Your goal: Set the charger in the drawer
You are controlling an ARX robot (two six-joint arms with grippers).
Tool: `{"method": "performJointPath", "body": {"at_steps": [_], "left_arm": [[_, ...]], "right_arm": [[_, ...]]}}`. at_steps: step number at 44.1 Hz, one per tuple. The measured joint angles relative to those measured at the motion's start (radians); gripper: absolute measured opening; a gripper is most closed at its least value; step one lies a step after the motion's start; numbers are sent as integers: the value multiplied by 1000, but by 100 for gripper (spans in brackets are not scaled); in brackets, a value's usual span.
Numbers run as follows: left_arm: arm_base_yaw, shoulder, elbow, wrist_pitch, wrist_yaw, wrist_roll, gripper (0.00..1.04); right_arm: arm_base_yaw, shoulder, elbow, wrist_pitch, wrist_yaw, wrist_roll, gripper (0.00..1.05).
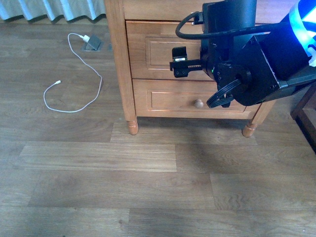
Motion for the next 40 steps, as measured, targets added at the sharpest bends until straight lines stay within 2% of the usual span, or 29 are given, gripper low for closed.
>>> {"method": "performJointPath", "body": {"at_steps": [7, 14, 15, 30, 40], "left_arm": [[0, 0, 0, 0, 0, 0, 99], [0, 0, 0, 0, 0, 0, 99], [0, 0, 0, 0, 0, 0, 99], [0, 0, 0, 0, 0, 0, 99], [0, 0, 0, 0, 0, 0, 99]], "right_arm": [[0, 12, 3, 1, 0, -9, 94], [-1, 13, 3, 2, 0, -13, 65], [-11, 13, 3, 1, 3, -18, 26], [-21, -11, -37, -4, -42, -10, 23], [-22, -108, -185, -12, -87, 34, 23]]}}
